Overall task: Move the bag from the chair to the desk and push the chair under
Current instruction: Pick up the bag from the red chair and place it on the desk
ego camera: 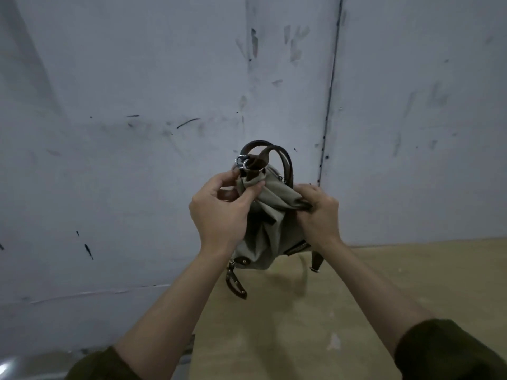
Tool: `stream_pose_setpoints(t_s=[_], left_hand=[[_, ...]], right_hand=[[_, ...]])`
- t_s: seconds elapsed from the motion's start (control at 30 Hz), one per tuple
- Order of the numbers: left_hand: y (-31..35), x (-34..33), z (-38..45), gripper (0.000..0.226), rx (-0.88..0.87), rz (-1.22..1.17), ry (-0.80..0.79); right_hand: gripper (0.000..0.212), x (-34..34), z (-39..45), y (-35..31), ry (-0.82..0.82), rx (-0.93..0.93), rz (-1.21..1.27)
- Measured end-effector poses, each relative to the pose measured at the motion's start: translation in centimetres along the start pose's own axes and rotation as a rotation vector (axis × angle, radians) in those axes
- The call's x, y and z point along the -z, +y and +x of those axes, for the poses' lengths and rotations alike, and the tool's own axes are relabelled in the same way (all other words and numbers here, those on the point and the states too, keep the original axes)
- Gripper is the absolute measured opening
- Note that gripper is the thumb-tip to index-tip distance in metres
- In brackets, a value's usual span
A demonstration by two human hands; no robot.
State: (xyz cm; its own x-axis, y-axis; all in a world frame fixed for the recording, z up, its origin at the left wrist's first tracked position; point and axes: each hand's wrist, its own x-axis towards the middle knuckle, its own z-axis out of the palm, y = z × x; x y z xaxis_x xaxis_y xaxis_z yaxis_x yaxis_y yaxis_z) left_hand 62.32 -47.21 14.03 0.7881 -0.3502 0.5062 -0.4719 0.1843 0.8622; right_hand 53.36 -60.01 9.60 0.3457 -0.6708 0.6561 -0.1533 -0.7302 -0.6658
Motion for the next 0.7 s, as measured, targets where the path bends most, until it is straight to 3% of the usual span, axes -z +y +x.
stream_pose_setpoints(t_s=[0.13, 0.27, 0.4, 0.53, 0.7], left_hand=[[-4.0, -2.3, 2.6, 0.033, 0.072, 0.05, 0.024], [-9.1, -4.6, 4.6, 0.025, 0.259, 0.065, 0.062], [-14.8, -5.0, 4.9, 0.031, 0.348, 0.149, -0.146], [-19.6, -2.9, 0.5, 0.059, 0.128, 0.378, -0.445], [-24.5, -2.3, -5.3, 0.093, -0.176, 0.65, -0.646]], right_hand=[[0.042, -2.7, 2.1, 4.3, -0.237, -0.044, 0.014], [0.032, -6.1, 2.0, 8.7, -0.345, -0.068, -0.005], [0.021, -8.7, 1.5, 14.2, -0.353, -0.214, -0.054], [0.015, -9.2, 0.2, 19.7, -0.265, -0.516, -0.065], [0.037, -8.7, -1.3, 21.9, -0.247, -0.571, -0.043]])
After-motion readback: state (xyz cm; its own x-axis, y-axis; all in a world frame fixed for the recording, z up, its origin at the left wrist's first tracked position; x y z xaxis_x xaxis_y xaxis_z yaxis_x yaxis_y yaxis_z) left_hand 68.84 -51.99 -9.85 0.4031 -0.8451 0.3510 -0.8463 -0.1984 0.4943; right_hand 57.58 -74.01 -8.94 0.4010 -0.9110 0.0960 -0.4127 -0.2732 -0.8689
